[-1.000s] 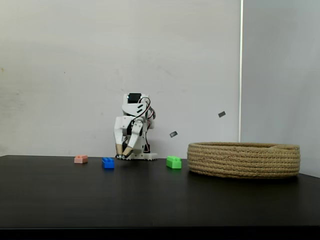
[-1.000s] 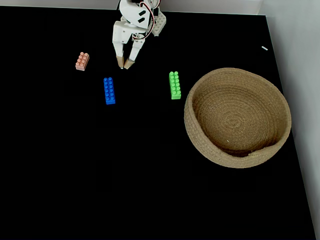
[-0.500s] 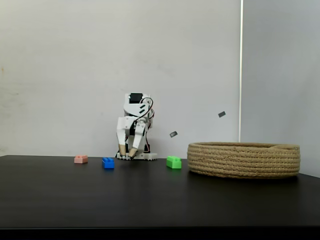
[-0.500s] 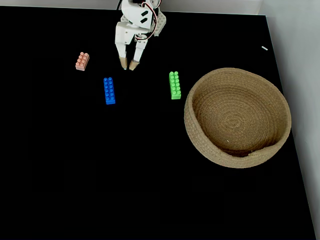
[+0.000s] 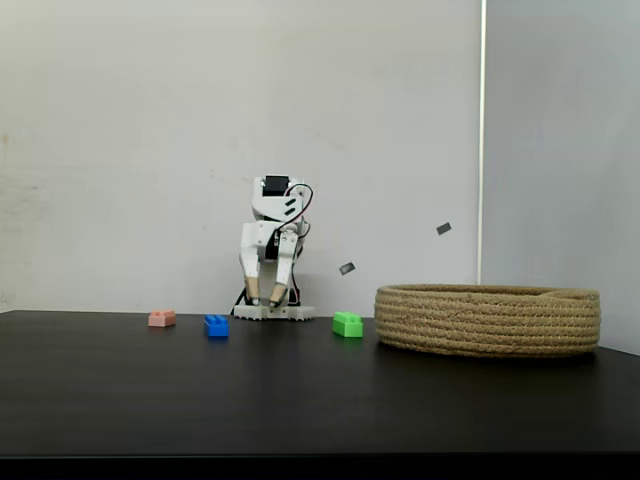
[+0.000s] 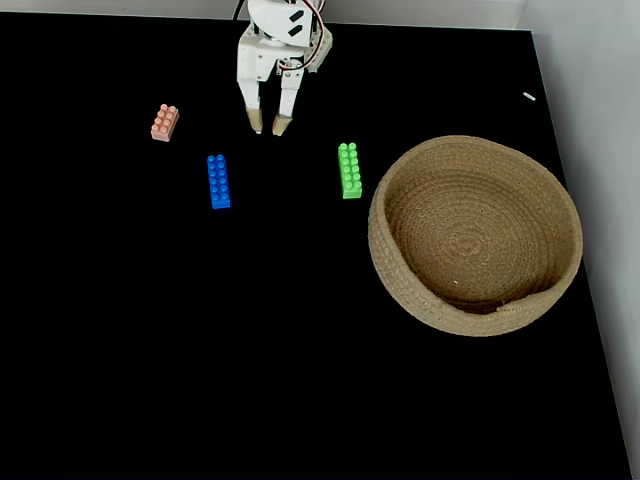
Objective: Place the lego blocks in the tray
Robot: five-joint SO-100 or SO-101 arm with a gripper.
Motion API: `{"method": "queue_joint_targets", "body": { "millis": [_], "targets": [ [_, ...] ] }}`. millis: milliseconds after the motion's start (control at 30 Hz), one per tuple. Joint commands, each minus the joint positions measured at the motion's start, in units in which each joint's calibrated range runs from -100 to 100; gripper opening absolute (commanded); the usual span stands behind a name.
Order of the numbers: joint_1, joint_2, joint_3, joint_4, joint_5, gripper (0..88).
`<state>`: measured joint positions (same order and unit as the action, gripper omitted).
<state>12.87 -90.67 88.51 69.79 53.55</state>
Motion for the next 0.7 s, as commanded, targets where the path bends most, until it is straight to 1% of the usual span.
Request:
{"method": "queue_joint_targets", "body": {
  "millis": [0,667],
  "targets": [
    [-0.17,1.42,-5.02,0.05,0.05,8.3],
    [-3.88,7.87,-13.23,-0.2,-1.42,10.2]
  ]
}}
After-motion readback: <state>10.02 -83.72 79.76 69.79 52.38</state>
